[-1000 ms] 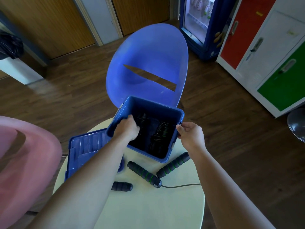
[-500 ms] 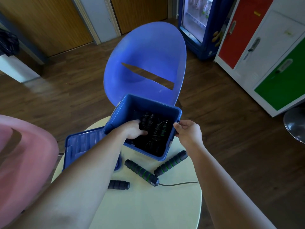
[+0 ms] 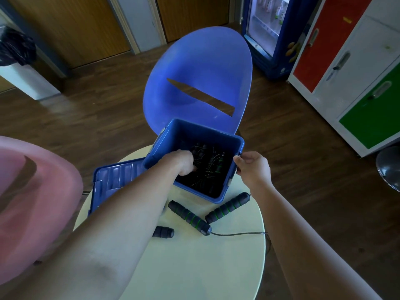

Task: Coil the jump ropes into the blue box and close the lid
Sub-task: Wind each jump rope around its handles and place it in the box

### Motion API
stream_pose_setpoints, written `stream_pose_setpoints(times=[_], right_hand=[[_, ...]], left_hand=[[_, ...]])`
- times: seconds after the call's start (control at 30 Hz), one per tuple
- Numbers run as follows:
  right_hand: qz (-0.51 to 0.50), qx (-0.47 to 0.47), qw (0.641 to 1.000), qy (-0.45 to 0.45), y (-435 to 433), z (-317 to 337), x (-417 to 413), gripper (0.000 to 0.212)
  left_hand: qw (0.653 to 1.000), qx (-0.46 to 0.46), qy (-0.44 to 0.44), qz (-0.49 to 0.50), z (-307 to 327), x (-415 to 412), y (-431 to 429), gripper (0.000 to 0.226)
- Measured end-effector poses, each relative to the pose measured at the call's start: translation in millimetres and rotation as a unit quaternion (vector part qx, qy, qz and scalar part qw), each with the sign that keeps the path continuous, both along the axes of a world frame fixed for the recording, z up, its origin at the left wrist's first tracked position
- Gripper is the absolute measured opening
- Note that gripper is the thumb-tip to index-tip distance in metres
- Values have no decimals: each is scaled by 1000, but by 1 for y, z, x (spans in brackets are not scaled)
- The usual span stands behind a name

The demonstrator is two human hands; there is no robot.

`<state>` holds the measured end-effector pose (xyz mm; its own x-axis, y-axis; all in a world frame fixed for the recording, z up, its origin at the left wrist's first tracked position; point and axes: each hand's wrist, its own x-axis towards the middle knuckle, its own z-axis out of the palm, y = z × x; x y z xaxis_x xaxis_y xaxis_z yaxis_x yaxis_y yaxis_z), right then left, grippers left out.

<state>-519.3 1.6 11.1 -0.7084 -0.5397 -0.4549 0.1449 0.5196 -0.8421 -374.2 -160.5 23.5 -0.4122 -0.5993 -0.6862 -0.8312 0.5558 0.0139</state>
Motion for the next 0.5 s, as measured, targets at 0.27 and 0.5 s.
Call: stream_pose_setpoints(times=[0.27, 0.5], right_hand=[[58, 0, 985, 163, 37, 30, 27, 13], [174, 8, 945, 278, 75, 10, 56, 11]], left_hand=[[940, -118, 294, 127, 35, 37, 47, 31], [831, -176, 464, 251, 32, 89, 120, 11]])
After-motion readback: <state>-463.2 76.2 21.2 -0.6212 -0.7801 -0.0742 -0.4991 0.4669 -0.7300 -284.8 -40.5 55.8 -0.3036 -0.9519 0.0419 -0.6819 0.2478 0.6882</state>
